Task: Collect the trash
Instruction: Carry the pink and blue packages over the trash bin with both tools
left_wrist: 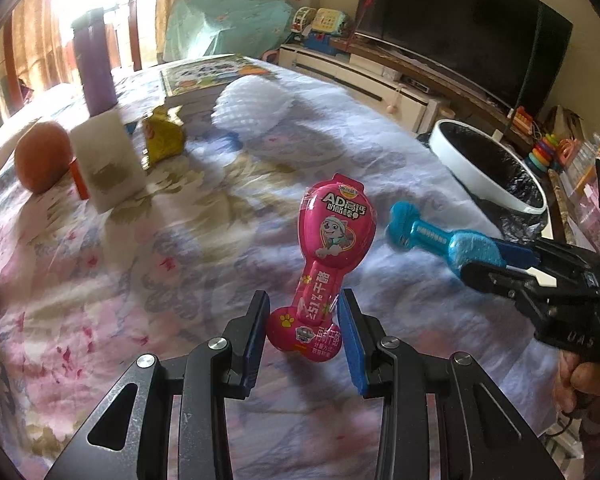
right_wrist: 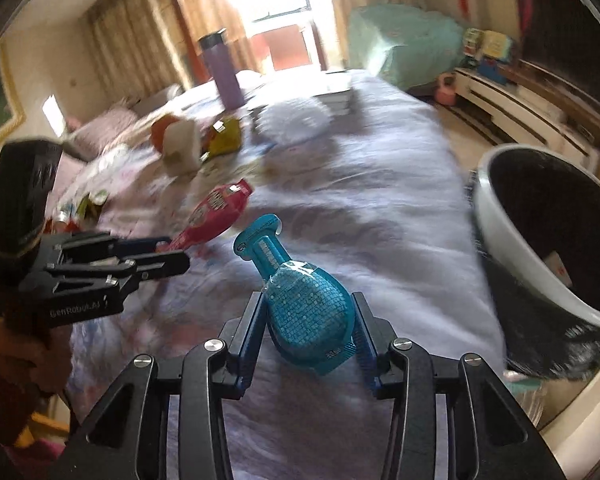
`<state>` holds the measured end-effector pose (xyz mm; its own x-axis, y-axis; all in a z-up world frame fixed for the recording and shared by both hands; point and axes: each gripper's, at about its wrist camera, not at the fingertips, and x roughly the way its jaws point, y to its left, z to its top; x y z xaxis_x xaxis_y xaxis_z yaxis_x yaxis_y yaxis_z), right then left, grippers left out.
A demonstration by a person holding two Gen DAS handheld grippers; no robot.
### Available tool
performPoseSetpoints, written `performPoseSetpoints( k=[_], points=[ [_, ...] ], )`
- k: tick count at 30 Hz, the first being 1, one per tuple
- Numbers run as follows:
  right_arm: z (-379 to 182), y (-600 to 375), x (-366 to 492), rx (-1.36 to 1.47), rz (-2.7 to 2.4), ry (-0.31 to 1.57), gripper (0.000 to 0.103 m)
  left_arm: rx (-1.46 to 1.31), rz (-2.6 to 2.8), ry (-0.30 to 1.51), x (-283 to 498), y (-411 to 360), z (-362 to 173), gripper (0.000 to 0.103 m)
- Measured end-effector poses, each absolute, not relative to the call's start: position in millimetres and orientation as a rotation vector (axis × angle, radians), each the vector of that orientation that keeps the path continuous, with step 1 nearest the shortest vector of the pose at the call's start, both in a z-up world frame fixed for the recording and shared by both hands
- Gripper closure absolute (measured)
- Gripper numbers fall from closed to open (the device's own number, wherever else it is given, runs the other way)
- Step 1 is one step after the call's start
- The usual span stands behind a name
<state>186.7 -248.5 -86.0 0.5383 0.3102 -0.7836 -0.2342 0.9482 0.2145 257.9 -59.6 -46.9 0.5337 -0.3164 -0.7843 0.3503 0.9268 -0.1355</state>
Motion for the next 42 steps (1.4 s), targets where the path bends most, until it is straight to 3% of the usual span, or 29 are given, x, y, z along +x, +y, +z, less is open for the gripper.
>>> performPoseSetpoints(
  k=[18,19,20,21,42],
  points=[
    [-54,-330,170,0.203,0.132,0.86,0.063,0.098,-0.518,0.881,264,-122,-26,0.069],
    [-53,-333,170,0.205,0.125,0.858,0.064,0.101,-0.522,0.879,264,-125,-25,0.069],
    [-52,-336,170,0.207,0.122,0.857,0.087,0.105,-0.528,0.878,265,-129,-24,0.069],
    [-52,-339,170,0.212,0.121,0.862,0.088,0.109,-0.531,0.876,266,-132,-24,0.069],
    [-44,-366,165,0.264,0.111,0.82,0.089,0.144,-0.572,0.867,275,-167,-21,0.069]
  ],
)
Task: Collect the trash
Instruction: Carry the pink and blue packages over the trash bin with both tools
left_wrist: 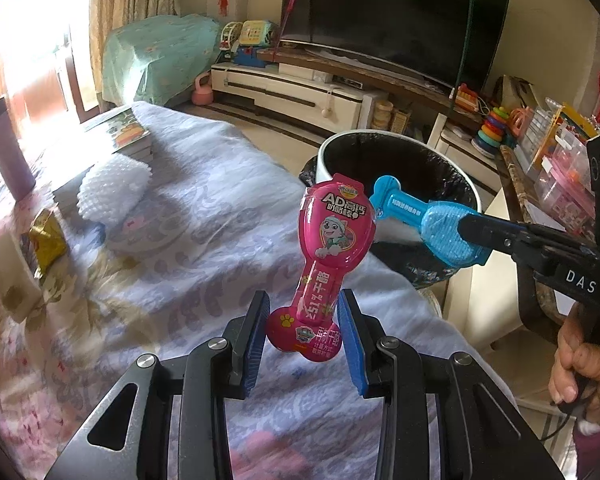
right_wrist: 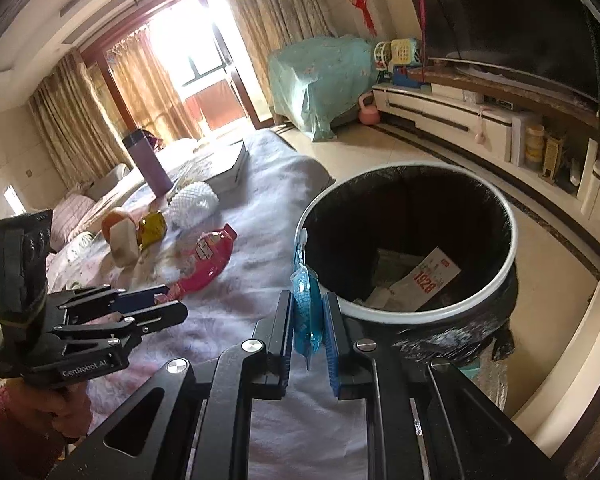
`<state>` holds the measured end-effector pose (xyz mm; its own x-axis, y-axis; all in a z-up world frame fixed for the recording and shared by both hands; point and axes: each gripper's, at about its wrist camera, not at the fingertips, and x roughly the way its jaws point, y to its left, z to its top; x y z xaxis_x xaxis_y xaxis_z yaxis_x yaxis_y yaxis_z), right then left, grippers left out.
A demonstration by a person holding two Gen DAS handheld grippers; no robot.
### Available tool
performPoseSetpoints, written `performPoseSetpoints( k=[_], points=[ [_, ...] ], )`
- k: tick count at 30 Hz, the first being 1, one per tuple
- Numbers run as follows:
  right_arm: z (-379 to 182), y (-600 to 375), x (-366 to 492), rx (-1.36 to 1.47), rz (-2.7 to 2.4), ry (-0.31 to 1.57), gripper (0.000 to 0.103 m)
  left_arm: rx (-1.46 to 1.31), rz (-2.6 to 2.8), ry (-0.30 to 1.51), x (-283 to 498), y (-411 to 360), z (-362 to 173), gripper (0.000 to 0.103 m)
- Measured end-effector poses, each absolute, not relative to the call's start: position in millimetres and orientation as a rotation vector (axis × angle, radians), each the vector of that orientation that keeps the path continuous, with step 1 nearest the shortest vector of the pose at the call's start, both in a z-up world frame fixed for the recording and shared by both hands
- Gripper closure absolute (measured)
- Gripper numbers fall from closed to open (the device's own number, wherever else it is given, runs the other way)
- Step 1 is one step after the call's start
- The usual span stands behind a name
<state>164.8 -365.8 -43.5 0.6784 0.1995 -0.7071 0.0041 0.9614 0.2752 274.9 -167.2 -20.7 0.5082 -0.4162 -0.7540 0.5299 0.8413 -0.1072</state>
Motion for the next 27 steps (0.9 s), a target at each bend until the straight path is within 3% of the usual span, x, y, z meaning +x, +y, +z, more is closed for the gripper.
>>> performPoseSetpoints(
  k=[27],
  points=[
    [-36,-428,179,0.305,-0.005,0.796,0.089,0.236,-0.647,0.867,319,-241,-18,0.069]
  ],
)
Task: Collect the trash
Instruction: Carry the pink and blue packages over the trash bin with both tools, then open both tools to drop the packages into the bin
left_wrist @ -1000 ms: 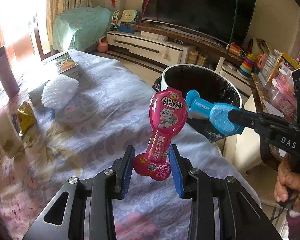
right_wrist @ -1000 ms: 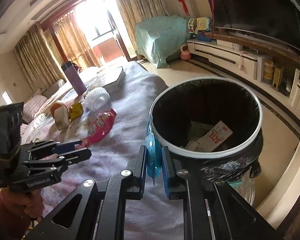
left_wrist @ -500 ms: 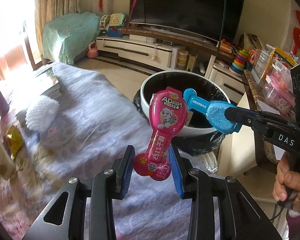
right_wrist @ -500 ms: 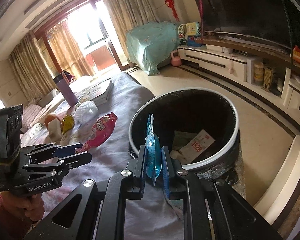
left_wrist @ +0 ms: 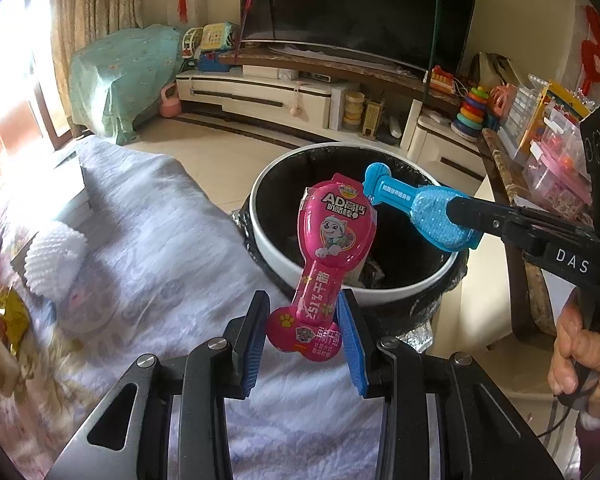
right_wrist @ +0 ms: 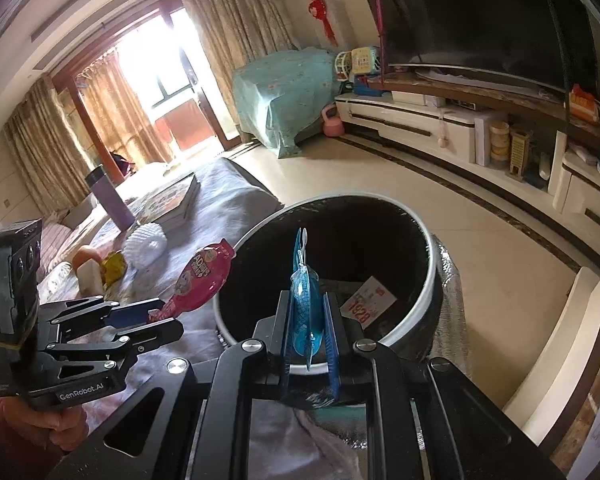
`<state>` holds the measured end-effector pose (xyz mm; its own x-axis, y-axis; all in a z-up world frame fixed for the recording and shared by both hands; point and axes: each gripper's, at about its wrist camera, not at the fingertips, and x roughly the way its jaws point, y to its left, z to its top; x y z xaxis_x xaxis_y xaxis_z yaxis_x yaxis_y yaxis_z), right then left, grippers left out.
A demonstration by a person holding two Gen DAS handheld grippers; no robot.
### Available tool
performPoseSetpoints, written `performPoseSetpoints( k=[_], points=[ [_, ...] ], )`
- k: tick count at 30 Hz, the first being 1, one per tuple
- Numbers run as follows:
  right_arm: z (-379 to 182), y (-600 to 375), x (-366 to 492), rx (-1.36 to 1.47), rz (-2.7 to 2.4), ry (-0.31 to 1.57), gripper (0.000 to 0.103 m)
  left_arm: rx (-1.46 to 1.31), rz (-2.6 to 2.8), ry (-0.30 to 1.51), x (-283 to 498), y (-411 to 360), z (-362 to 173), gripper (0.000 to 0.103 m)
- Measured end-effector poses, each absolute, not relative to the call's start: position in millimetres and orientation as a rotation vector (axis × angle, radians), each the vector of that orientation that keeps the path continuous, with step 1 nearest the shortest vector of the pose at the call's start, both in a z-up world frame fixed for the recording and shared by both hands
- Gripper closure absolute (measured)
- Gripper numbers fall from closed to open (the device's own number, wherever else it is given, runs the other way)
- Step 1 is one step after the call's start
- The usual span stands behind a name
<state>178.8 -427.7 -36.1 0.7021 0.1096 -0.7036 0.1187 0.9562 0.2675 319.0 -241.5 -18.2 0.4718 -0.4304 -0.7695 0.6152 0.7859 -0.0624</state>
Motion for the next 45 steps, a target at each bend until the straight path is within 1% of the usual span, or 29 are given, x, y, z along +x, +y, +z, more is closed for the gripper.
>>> performPoseSetpoints(
  k=[13,30,31,32,33,34,35,37,38,39,41,43,45],
  points=[
    [-41,-442,199,0.31,-0.025,0.802,0.089,0.283,-0.659,0.877,344,-274,-22,0.069],
    [-47,-452,215,0.306,-0.045,0.83,0.089,0.27,-0.668,0.898,367,-290,-26,0.068],
    [-47,-453,216,0.308,-0.046,0.831,0.089,0.27,-0.669,0.897,367,-291,-26,0.067],
    [-47,-454,217,0.311,-0.048,0.83,0.088,0.271,-0.669,0.9,368,-292,-27,0.062],
    [-47,-455,217,0.313,-0.05,0.831,0.086,0.271,-0.666,0.904,370,-293,-28,0.056],
    [-47,-455,218,0.315,-0.052,0.831,0.084,0.271,-0.661,0.903,370,-293,-28,0.044],
    [-47,-456,217,0.324,-0.053,0.828,0.084,0.269,-0.654,0.896,369,-292,-27,0.038],
    [-46,-458,216,0.337,-0.06,0.824,0.079,0.262,-0.653,0.887,366,-288,-26,0.038],
    [-45,-459,214,0.34,-0.063,0.817,0.07,0.254,-0.648,0.889,365,-285,-26,0.037],
    [-44,-459,212,0.343,-0.063,0.81,0.058,0.248,-0.643,0.89,363,-283,-26,0.037],
    [-43,-458,210,0.351,-0.061,0.796,0.046,0.228,-0.636,0.892,359,-276,-27,0.036],
    [-42,-454,206,0.358,-0.054,0.786,0.041,0.203,-0.626,0.898,355,-268,-28,0.033],
    [-41,-450,204,0.364,-0.047,0.781,0.031,0.186,-0.614,0.898,350,-259,-29,0.032]
  ],
)
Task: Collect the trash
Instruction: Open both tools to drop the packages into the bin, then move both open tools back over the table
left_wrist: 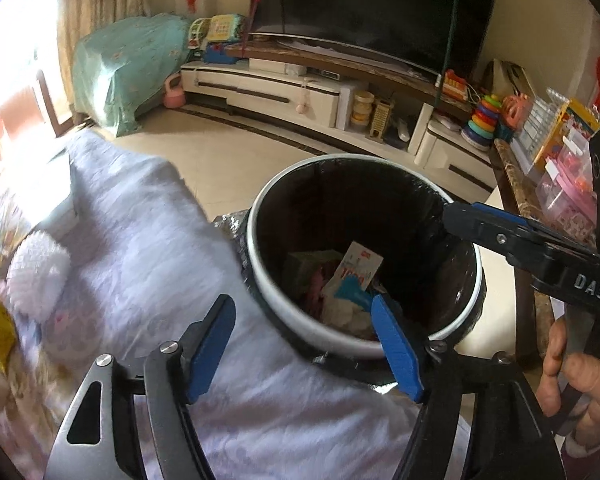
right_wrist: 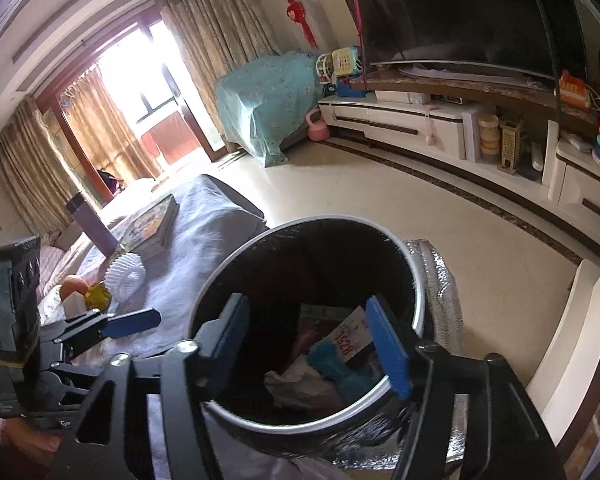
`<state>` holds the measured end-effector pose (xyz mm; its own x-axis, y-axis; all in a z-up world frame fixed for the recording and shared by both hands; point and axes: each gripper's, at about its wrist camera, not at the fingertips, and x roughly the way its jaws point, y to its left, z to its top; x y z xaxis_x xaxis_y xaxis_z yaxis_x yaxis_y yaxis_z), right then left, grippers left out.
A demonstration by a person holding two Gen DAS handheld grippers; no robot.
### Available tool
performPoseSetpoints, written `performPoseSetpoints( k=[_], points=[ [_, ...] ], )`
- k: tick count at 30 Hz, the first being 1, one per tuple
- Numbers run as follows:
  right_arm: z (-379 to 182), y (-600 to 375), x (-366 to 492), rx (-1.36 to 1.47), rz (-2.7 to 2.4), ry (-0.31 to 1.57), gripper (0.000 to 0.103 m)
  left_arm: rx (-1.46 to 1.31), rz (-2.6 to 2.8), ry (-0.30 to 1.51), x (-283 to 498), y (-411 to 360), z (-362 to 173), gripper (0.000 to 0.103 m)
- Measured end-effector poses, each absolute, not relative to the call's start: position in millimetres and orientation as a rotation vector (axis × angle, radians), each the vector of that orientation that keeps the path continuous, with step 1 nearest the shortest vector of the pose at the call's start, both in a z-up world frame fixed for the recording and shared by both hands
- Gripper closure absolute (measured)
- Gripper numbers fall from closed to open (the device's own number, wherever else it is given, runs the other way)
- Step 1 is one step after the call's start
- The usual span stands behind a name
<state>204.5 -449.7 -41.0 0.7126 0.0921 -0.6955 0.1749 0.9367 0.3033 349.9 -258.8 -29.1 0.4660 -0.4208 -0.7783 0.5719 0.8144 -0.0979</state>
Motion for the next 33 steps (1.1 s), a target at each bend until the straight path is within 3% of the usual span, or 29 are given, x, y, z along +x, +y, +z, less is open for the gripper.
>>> performPoseSetpoints(
  k=[10,14,33],
  points=[
    [-37,-402,201,0.357,0.038,0.777,0.021,0.076,-0.499,0.909,321,-186,-38,0.031],
    [-35,-376,202,0.34,0.082,0.774,0.011,0.017,-0.442,0.921,307,-148,-42,0.031],
    [-62,-272,227,0.289,0.292,0.869,0.006,-0.17,-0.17,0.902,259,-19,-41,0.029]
  ],
)
